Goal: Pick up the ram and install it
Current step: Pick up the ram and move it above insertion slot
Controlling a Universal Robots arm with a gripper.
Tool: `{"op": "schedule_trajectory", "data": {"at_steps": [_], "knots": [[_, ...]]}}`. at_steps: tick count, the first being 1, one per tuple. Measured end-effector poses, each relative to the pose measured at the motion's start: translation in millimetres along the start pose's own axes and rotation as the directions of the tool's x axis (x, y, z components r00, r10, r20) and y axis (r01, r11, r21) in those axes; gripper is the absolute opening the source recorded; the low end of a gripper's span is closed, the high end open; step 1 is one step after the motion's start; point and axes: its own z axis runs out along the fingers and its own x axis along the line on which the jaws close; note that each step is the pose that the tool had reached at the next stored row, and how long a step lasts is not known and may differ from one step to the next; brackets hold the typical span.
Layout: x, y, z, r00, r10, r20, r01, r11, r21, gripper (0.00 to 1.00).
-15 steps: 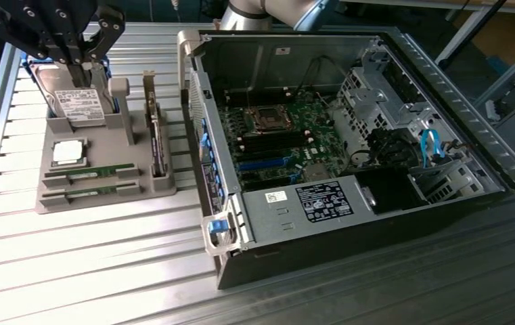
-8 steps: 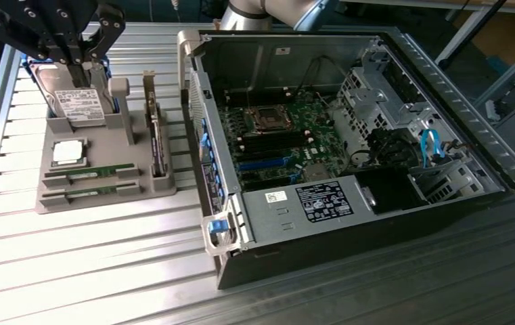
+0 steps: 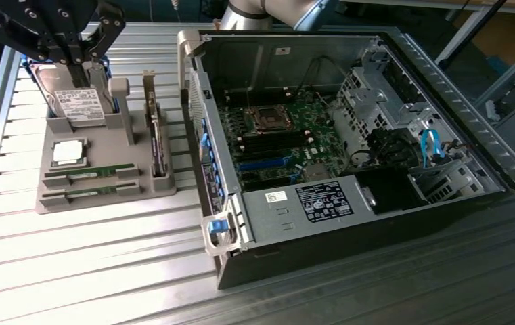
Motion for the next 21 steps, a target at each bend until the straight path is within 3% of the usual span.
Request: {"op": "schedule_trajectory", "data": {"at_steps": [5,11,17,21], "knots": [[0.0,0.0,0.0,0.9987,-0.051,-0.0022,0.051,0.9987,-0.0013,0.1],[0.0,0.0,0.0,0.9922,-0.125,-0.0053,0.125,0.9922,-0.0033,0.1],[0.1,0.0,0.0,0.9833,-0.182,-0.0075,0.182,0.9834,-0.0051,0.1],[0.2,0.0,-0.1,0.974,-0.226,-0.0094,0.226,0.9741,-0.0066,0.1]]}}
